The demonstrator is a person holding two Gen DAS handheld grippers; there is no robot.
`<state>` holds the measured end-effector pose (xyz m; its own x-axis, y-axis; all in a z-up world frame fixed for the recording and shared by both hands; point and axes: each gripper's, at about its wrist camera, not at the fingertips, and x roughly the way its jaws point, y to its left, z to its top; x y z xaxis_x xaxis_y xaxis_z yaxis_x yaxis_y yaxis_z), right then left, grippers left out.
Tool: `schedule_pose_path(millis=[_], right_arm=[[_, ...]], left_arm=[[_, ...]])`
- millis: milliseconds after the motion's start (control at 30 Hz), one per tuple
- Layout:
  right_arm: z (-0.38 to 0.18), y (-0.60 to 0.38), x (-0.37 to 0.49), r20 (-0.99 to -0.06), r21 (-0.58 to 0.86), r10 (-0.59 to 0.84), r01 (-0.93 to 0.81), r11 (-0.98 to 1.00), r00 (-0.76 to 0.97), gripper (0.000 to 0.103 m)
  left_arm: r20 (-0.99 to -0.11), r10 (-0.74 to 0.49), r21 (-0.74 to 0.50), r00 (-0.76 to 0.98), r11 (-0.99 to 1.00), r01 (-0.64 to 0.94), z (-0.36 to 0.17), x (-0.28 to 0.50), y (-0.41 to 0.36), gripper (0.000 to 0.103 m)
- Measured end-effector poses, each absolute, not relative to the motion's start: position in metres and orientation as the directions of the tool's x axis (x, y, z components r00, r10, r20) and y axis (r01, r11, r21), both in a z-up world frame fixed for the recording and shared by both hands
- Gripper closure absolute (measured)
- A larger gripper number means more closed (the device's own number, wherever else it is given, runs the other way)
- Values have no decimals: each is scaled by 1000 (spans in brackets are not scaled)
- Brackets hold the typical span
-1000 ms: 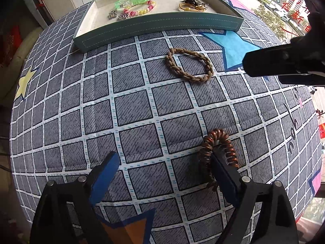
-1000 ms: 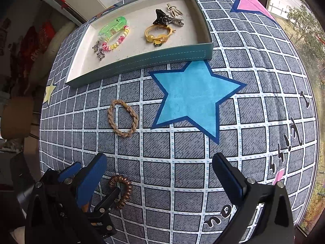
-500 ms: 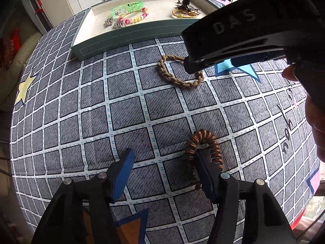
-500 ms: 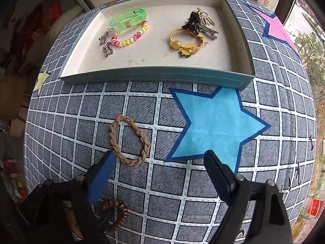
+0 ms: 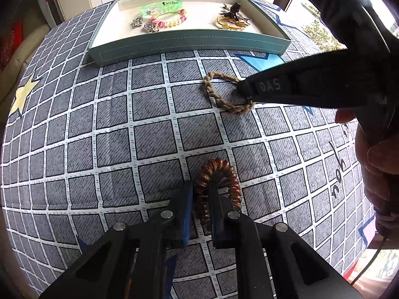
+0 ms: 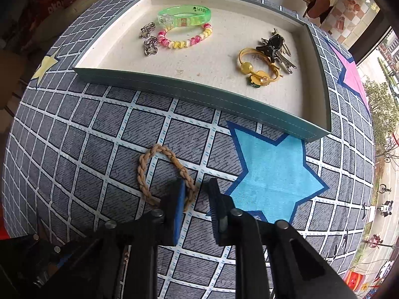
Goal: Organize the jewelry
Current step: 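Grasp the coil hair tie with the left tool while the right tool grasps the braided bracelet, then carry the coil hair tie and braided bracelet over the tray with both tools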
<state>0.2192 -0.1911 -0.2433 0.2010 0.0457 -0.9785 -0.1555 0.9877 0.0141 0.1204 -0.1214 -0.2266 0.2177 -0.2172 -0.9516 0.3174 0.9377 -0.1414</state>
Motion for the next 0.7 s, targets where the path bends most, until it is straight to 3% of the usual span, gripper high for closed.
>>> schedule_pose_path(millis=[300,700], right_arm=[[-226,-237,204,-959,166,173,-50,985,223,95],[-186,-272,194,-929,245,234,3,970,285,95]], left_arm=[[-936,-255,-180,241,938,295,-205,132,-99,79],[-900,-282,-195,333,942,271,-172,164,-83,79]])
